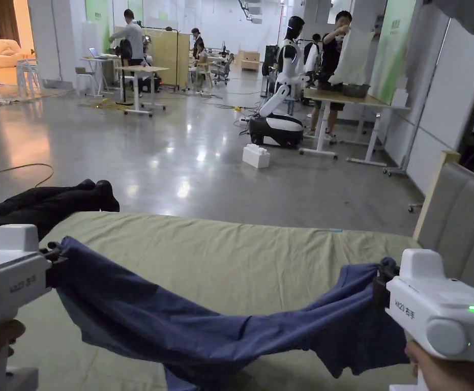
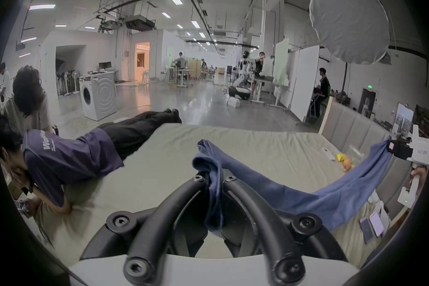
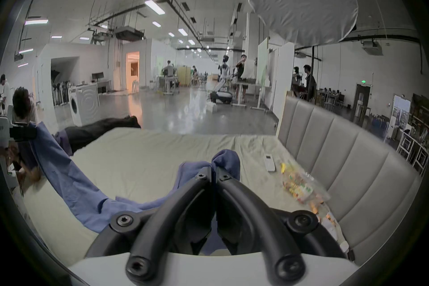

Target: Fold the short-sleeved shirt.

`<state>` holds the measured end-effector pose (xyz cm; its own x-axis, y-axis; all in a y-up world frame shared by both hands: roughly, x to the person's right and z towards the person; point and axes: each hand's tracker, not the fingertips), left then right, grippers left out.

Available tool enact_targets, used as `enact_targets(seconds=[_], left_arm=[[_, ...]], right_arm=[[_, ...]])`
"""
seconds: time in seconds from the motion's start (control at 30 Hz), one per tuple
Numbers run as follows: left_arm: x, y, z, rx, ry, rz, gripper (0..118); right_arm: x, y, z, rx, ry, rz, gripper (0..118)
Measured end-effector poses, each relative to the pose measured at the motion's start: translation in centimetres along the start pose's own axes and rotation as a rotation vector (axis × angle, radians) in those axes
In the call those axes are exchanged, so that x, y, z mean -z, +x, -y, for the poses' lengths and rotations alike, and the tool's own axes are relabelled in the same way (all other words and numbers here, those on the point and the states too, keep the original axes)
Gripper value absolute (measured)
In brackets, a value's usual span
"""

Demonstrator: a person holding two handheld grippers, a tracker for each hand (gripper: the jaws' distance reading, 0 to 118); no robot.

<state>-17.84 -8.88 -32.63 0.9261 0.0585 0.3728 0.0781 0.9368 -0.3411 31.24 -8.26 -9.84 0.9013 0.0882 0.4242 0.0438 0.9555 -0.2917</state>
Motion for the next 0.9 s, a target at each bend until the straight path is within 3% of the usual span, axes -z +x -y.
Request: enact_targets(seconds=[0.33,0.43,0.9], left_arm=[[-0.2,-2.3,-6.6,-0.008,0.046,-0.080,8],[1.0,-2.8,-7.7,0.001,0.035,-0.102,8],[8.7,-1.5,-14.3,0.034,0.048,-0.134,8]], right_arm=[[-1.1,1.4,-8.1,-0.009,0.146,0.065,3],[-0.7,1.3,-9.9,-0.057,0.174,0.080,3],[7.6,0.4,-16.6,-0.112,0.202,0.123,3]])
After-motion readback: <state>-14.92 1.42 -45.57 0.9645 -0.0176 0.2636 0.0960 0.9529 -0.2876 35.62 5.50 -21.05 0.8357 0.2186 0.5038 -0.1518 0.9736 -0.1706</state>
